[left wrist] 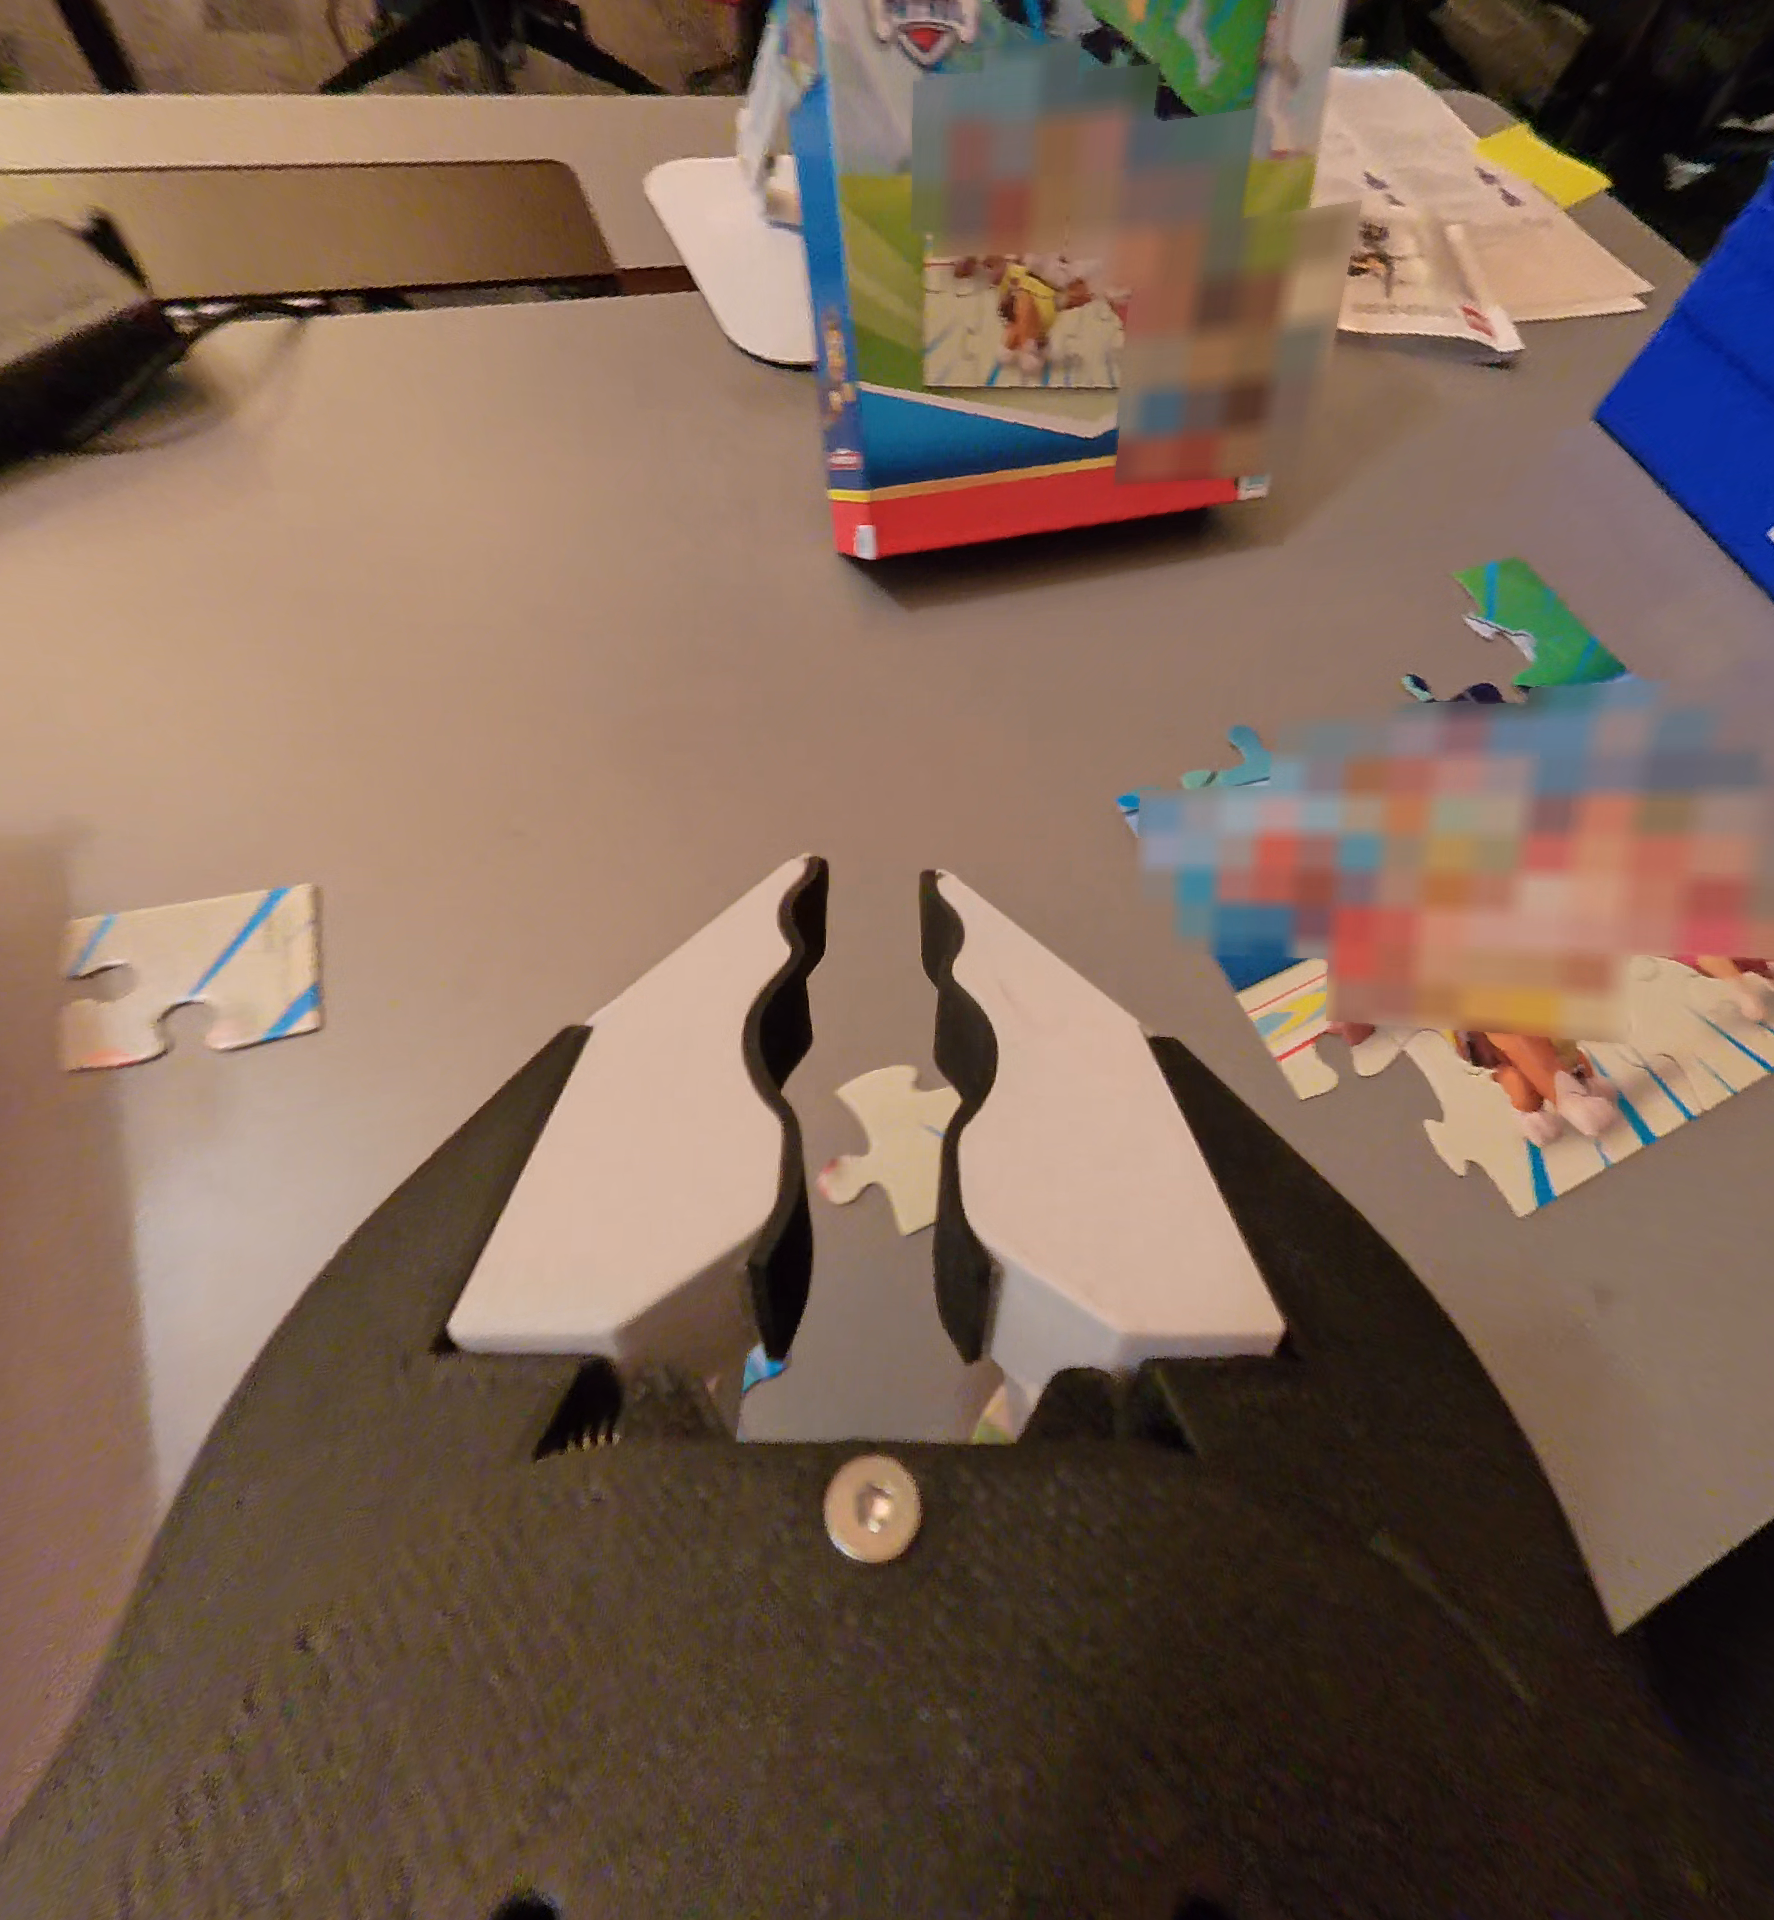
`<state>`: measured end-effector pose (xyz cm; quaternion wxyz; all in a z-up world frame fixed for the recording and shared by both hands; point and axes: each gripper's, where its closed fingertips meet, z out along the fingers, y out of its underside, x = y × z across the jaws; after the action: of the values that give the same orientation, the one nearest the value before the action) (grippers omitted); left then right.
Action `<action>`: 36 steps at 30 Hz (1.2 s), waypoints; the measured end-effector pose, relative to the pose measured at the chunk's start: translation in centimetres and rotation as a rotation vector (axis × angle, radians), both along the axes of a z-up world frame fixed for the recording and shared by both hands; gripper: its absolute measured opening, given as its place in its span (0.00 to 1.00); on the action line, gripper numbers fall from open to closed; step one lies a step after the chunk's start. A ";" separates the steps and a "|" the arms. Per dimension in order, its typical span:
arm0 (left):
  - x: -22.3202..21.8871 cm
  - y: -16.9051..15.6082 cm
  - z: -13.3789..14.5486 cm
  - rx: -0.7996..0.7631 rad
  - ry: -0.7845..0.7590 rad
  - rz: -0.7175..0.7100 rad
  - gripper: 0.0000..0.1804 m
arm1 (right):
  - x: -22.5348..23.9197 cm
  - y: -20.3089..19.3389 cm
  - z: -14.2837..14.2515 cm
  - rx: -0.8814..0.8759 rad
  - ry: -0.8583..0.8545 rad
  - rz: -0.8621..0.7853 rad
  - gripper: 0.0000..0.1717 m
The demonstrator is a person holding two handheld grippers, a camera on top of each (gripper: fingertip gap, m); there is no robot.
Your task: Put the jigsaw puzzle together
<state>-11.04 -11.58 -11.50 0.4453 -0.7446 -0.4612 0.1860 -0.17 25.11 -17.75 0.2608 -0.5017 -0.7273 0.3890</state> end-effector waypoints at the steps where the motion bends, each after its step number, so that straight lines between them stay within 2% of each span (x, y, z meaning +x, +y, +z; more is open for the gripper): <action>1: -0.1 -0.8 0.1 -0.010 0.004 0.018 0.09 | 0.0 -0.2 0.1 0.005 0.005 0.003 0.12; 6: -0.1 -5.2 0.4 -0.043 0.006 0.102 0.11 | -0.5 -0.3 1.0 0.091 0.032 0.020 0.12; 9: 0.0 -7.5 0.3 -0.051 0.004 0.145 0.12 | -1.0 -1.0 2.0 0.085 0.054 0.033 0.12; 15: 0.7 -9.7 -0.4 -0.042 -0.017 0.177 0.13 | -1.5 -3.6 3.2 0.053 0.089 0.080 0.12; 20: 1.0 -8.9 -1.3 -0.031 -0.040 0.138 0.13 | -1.6 -5.6 3.2 0.059 0.098 0.111 0.12; 23: 1.2 -6.9 -1.9 0.008 -0.062 0.076 0.14 | -1.6 -6.2 3.5 0.048 0.107 0.114 0.12; 30: 1.0 -3.7 -3.4 -0.054 -0.084 -0.015 0.15 | -1.0 -6.0 3.9 0.018 0.119 0.088 0.11; 36: 1.2 -2.7 -3.8 -0.072 -0.103 -0.046 0.15 | -0.6 -5.5 3.7 -0.034 0.119 0.065 0.11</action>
<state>-9.81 -14.31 -15.32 0.3982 -0.7789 -0.4594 0.1537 -0.80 19.62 -14.01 0.2821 -0.4583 -0.7196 0.4388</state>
